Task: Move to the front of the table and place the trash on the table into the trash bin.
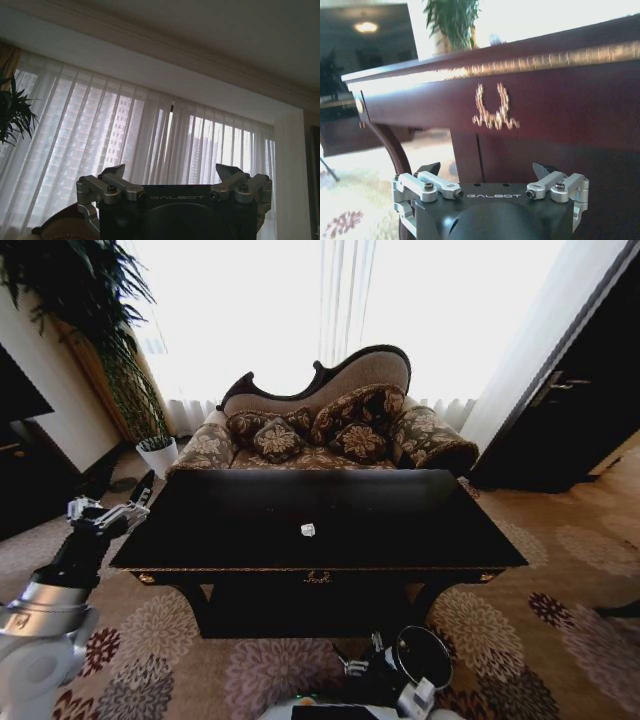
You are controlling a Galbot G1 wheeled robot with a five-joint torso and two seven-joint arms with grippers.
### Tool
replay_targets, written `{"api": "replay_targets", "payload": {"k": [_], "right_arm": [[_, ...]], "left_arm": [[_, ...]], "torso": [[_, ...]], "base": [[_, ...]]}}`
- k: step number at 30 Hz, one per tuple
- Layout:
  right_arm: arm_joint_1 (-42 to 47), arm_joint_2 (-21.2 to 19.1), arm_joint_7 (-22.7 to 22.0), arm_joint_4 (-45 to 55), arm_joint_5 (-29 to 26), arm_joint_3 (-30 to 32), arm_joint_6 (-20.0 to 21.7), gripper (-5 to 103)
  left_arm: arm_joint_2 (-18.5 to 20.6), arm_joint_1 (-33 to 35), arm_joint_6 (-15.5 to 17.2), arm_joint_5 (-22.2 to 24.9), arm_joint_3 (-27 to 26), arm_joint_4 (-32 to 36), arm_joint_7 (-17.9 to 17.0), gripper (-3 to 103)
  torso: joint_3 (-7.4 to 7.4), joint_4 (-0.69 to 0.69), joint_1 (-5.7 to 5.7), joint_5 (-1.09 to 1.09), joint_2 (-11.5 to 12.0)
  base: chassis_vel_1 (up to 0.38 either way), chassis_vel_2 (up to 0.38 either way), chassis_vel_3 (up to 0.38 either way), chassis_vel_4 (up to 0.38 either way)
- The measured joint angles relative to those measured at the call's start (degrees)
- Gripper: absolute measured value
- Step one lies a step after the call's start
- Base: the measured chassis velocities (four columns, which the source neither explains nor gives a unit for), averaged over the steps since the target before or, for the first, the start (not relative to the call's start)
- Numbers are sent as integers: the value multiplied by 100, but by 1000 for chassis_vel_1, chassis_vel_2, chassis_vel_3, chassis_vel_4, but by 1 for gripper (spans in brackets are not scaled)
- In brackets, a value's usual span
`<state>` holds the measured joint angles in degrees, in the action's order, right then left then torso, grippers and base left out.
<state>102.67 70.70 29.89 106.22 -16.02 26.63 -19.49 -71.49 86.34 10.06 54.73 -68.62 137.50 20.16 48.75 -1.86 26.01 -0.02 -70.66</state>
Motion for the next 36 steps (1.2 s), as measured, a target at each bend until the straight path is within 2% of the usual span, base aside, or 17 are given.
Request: {"api": "replay_targets", "payload": {"k": [7, 18, 22, 25, 27, 32, 36], "right_arm": [[148, -329, 158, 769, -441, -74, 140, 100], [173, -713, 41, 1778, -663, -110, 296, 100], [62, -964, -192, 2182, -900, -92, 486, 100], [-27, -990, -314, 2291, -960, -89, 530, 100], [-68, -986, -650, 2501, -1050, -128, 621, 100], [-128, -1017, -868, 2735, -1120, -140, 722, 100], [-326, -1157, -1373, 3042, -1270, -145, 1039, 100]], "left_arm": [[89, 78, 17, 128, -260, 57, -14, 100], [134, 107, 32, 252, -480, 4, -16, 100], [448, 13, 76, 560, -736, -90, -61, 100], [532, 22, 89, 668, -837, -97, -73, 100], [505, 100, 94, 715, -892, -72, -80, 100], [361, 169, 94, 655, -857, 32, -80, 100], [358, 250, 94, 725, -969, 134, -79, 100]], "torso": [[0, 0, 0, 2, 0], [0, 0, 0, 1, 0], [0, -1, -1, 0, 0], [0, 0, 0, 2, 0], [1, 0, 0, 2, 0], [0, 0, -1, 0, 0], [0, 0, 0, 2, 0]], "base": [[0, 0, 0, 0], [0, 0, 0, 0], [0, 0, 0, 0], [0, 0, 0, 0], [0, 0, 0, 0], [0, 0, 0, 0], [0, 0, 0, 0]]}}
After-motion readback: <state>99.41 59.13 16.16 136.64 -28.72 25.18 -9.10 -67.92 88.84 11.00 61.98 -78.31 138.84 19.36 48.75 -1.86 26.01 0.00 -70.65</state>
